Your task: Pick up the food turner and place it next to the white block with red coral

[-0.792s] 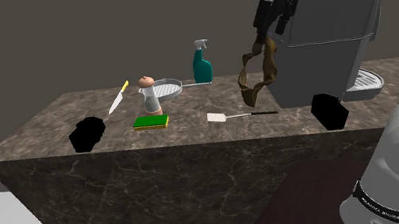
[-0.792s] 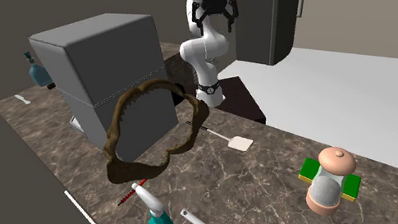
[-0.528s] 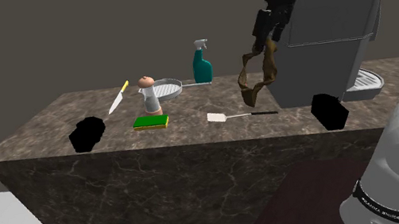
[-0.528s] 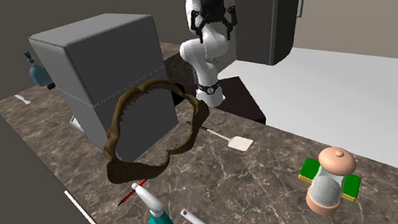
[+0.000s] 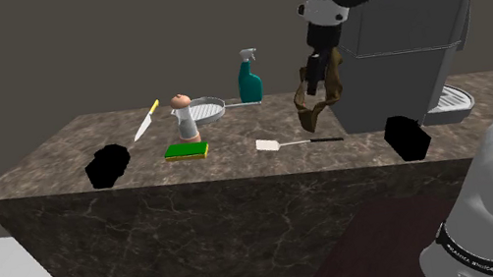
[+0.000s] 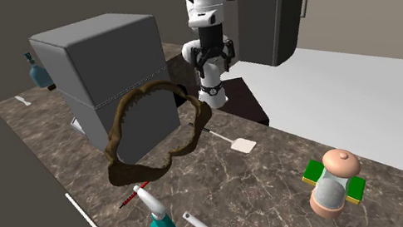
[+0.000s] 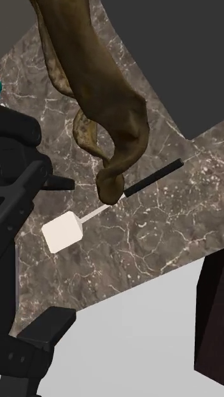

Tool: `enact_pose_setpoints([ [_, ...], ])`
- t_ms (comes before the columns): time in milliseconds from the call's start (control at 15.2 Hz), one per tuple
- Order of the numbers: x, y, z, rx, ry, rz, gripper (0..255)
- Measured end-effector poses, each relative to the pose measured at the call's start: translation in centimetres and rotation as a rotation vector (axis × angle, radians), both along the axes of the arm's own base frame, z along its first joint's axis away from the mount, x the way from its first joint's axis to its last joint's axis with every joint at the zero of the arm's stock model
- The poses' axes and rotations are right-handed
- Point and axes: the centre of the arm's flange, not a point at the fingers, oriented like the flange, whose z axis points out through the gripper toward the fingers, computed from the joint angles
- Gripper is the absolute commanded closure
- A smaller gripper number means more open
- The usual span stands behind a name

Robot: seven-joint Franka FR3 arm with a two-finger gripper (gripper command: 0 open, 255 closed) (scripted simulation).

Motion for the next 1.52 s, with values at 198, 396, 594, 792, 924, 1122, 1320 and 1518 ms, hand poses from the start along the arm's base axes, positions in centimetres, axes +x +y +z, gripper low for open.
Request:
enact_pose_setpoints([
  [198, 2.3, -0.9, -3.2, -0.008, 0.039, 0.102, 0],
  [396, 4.5, -1.6, -6.7, -0.016, 0.078, 0.204, 0],
  [594, 6.6, -1.5, -10.3, -0.025, 0.118, 0.307, 0],
  [792, 8.3, -1.8, -14.2, -0.033, 0.157, 0.409, 0],
  [924, 9.2, -1.9, -16.3, -0.037, 0.178, 0.46, 0],
  [1122, 9.3, -1.9, -18.1, -0.038, 0.184, 0.476, 0],
  [1320, 9.3, -2.2, -19.8, -0.038, 0.184, 0.479, 0],
  [1518, 9.3, -2.2, -20.5, -0.038, 0.184, 0.479, 0],
])
